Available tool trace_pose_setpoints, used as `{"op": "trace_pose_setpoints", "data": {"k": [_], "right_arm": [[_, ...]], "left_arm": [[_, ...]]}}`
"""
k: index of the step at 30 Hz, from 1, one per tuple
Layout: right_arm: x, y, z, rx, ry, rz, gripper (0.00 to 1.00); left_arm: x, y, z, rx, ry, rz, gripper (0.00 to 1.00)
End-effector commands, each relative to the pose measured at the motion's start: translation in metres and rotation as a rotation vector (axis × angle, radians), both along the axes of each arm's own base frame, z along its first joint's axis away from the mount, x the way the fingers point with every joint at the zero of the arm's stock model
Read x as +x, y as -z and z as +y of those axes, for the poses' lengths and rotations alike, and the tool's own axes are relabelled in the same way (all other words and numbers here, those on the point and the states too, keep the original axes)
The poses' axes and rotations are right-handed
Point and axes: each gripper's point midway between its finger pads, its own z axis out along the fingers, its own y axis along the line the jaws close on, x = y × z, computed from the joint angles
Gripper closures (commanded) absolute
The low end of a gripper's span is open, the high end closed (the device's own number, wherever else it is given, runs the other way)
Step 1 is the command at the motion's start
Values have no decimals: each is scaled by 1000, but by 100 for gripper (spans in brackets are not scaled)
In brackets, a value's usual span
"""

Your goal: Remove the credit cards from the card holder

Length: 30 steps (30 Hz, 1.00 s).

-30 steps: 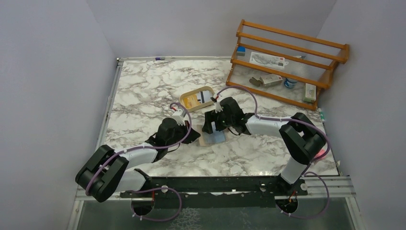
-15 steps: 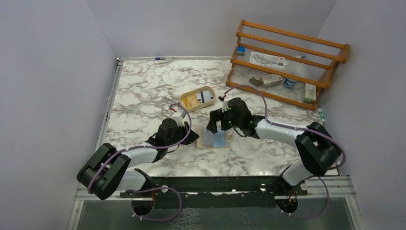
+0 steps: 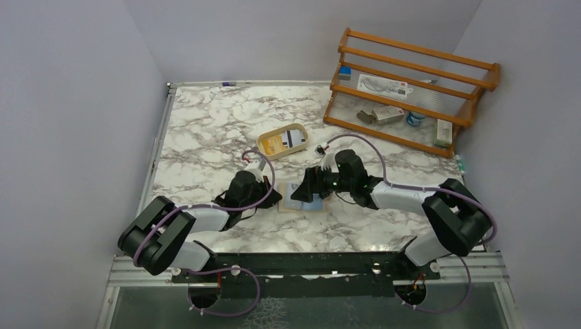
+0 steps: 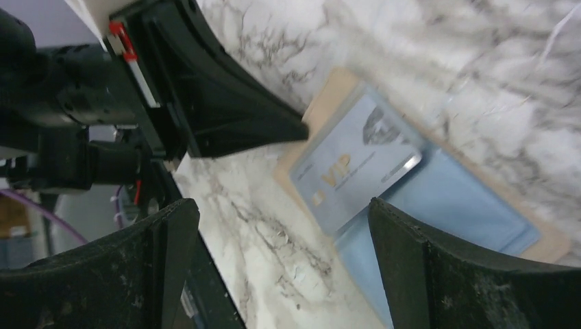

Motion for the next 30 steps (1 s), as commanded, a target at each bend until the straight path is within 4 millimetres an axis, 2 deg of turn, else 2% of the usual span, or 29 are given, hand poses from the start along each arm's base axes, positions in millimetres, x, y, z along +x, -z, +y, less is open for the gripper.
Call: {"op": "trace_pose_setpoints", "data": {"k": [1,7,16,22,30], "right_arm": [[-30,-4,16,151,-105,144,2],[-30,22,7,88,-51,198,2],[-27,50,18,95,-41,291,2],[-25,43,27,154,-56,306,2],[-23,18,39,255,-76,289,2]], "left_arm": [[8,9,11,20,-88,10,100],[8,13,14,23,-108,19,100],[8,8,12,0,-112,17,100],[8,7,12,-4,-117,16,100],[8,7,12,-6,-119,18,100]]}}
